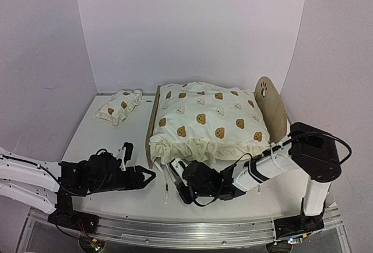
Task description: Set up the pet bed
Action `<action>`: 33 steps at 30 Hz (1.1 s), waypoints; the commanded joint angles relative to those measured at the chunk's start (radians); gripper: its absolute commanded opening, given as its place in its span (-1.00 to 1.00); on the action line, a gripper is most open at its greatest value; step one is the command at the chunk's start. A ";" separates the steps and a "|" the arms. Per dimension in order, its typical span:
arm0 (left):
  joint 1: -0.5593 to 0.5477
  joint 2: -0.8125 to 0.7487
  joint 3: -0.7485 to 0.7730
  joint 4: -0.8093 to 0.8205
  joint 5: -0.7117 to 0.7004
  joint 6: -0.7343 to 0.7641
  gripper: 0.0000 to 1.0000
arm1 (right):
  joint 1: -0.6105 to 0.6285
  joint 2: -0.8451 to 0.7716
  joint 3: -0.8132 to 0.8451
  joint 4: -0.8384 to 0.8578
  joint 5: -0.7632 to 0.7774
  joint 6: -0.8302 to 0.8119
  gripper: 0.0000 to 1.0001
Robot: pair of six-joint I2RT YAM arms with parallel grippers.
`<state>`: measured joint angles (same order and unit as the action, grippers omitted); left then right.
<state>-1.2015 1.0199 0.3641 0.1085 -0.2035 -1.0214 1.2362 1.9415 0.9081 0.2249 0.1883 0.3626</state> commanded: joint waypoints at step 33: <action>0.114 0.453 0.063 0.556 0.366 -0.147 -0.72 | 0.063 -0.168 -0.069 0.234 -0.352 0.141 -1.00</action>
<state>-1.0969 1.4593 0.3962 0.6079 0.1390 -1.1984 1.2804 1.7599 0.7792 0.4271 -0.1493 0.5220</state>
